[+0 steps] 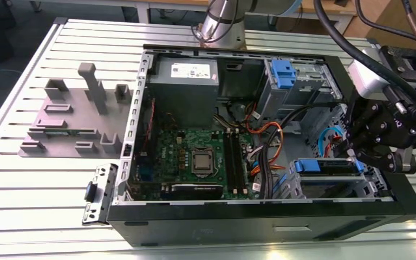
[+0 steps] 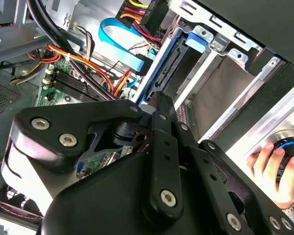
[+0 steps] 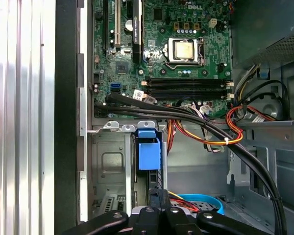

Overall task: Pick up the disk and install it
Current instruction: 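Insert the first disk wire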

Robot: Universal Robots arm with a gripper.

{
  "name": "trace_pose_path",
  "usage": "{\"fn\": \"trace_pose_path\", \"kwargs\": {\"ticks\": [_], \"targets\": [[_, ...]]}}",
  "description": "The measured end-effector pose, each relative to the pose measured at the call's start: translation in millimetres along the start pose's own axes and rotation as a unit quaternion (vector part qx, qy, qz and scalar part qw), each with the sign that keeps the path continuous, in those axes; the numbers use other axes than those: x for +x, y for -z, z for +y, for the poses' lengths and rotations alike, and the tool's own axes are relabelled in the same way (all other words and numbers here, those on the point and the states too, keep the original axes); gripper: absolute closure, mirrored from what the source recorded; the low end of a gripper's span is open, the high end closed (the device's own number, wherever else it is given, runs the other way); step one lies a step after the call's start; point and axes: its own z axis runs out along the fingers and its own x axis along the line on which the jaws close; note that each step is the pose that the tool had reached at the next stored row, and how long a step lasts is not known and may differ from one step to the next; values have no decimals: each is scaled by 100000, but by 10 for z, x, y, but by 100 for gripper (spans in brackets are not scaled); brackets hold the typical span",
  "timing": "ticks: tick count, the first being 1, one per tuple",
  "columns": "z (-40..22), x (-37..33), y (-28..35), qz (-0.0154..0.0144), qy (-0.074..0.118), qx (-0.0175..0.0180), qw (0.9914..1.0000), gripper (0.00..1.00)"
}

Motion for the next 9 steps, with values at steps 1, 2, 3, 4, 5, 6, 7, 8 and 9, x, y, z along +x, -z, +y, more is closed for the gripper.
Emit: {"fn": "trace_pose_path", "kwargs": {"ticks": [1, 2, 3, 4, 5, 6, 7, 8, 9], "targets": [[0, 0, 0, 2, -2, 0, 100000, 90], [0, 0, 0, -1, -2, 1, 100000, 89], [0, 0, 0, -1, -1, -1, 100000, 84], [0, 0, 0, -1, -3, 0, 100000, 84], [0, 0, 0, -2, -2, 0, 100000, 77], [0, 0, 0, 0, -2, 1, 100000, 77], [0, 0, 0, -1, -3, 0, 100000, 71], [0, 0, 0, 1, -2, 2, 100000, 65], [-1, 0, 0, 0, -2, 1, 100000, 65]]}}
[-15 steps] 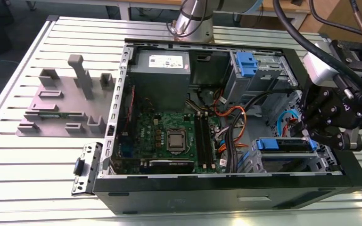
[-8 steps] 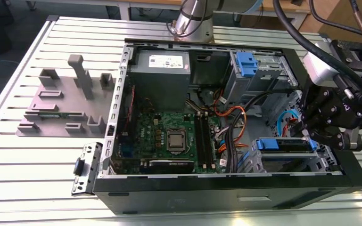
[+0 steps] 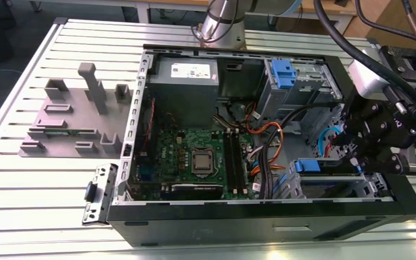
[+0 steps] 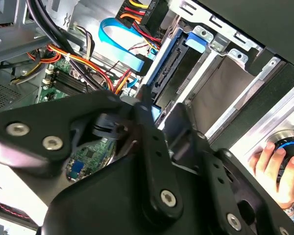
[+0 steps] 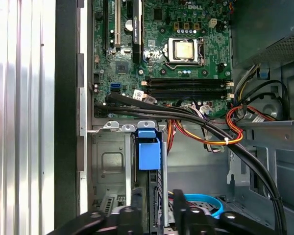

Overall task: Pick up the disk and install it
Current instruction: 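Insert the first disk wire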

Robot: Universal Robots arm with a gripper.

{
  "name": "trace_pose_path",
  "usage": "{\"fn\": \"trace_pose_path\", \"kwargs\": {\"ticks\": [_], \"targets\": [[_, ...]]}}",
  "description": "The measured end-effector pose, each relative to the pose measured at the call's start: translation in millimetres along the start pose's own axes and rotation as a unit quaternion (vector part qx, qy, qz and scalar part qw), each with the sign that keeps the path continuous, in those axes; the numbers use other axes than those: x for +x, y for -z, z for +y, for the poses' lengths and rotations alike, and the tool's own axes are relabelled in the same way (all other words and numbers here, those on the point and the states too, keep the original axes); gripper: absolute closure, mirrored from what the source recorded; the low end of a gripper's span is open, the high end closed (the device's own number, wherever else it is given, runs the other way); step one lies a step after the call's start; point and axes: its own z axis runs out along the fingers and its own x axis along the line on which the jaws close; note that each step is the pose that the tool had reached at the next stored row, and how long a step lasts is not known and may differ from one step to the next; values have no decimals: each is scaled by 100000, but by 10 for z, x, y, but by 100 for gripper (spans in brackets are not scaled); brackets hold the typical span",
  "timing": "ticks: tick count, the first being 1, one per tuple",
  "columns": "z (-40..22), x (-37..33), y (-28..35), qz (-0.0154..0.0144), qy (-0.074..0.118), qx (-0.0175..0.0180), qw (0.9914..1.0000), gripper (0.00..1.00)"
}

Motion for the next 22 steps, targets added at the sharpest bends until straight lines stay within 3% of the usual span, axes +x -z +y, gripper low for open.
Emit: {"fn": "trace_pose_path", "kwargs": {"ticks": [3, 11, 22], "targets": [[0, 0, 0, -1, 0, 1, 100000, 53], [-16, -1, 1, 0, 3, -2, 100000, 53], [-94, -4, 4, 3, 0, -2, 100000, 53]]}}
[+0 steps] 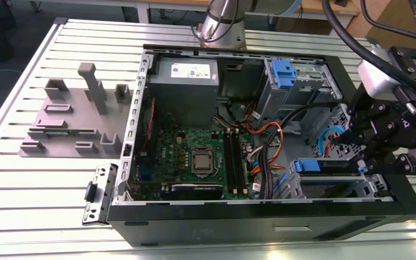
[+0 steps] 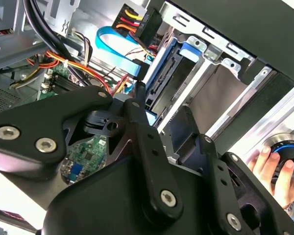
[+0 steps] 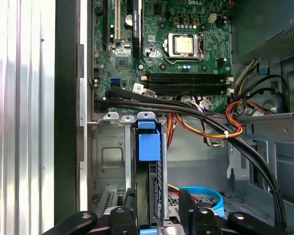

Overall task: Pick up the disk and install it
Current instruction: 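Insert the first disk wire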

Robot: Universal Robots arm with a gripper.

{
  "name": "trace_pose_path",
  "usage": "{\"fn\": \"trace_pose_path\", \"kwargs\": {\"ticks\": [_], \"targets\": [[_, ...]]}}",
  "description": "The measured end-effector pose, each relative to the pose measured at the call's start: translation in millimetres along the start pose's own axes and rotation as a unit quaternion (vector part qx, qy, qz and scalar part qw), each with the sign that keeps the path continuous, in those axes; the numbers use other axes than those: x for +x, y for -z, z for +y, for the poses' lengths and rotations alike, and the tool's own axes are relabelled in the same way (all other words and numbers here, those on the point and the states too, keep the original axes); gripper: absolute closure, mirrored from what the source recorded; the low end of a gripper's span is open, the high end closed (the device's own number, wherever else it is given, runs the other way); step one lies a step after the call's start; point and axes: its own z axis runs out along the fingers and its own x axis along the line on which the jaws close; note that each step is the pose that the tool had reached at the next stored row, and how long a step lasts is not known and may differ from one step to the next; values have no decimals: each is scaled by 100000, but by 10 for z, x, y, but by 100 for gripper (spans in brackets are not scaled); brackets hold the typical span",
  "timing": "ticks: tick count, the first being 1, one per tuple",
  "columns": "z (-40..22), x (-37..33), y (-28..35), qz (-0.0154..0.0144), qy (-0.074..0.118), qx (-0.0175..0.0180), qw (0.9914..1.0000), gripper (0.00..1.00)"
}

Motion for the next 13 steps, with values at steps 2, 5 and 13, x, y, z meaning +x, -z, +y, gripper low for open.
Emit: {"fn": "trace_pose_path", "kwargs": {"ticks": [2, 5, 13], "targets": [[-13, -1, 0, -1, 0, 1, 100000, 53], [-31, -1, 0, -5, 2, 1, 100000, 53], [-69, -3, 1, -6, 1, 1, 100000, 53]]}}
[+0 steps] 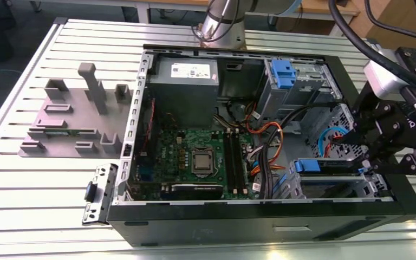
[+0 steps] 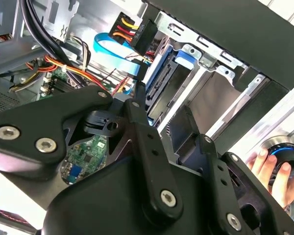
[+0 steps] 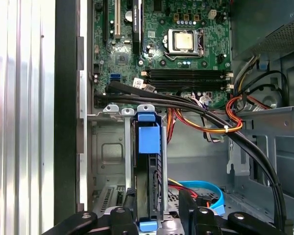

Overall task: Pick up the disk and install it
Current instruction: 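Insert the first disk wire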

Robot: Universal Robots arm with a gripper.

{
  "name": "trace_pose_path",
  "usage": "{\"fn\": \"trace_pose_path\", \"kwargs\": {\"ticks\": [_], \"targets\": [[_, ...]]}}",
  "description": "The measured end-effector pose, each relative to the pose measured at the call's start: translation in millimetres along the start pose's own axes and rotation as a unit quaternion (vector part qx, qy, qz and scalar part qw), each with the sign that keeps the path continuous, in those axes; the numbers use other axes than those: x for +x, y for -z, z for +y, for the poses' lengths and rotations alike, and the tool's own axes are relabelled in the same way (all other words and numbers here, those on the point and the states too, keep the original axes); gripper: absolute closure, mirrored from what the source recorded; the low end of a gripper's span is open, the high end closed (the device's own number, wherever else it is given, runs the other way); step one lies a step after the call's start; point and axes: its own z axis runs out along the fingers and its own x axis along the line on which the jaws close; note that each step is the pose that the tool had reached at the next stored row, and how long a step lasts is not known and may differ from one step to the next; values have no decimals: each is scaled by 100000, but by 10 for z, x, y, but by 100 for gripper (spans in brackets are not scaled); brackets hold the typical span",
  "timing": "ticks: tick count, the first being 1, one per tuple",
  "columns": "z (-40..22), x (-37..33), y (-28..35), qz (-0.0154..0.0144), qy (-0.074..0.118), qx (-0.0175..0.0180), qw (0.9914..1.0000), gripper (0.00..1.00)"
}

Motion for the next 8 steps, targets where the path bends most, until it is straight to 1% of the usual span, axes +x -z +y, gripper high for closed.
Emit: {"fn": "trace_pose_path", "kwargs": {"ticks": [8], "targets": [[-24, -1, 1, 2, -3, -1, 100000, 53]]}}
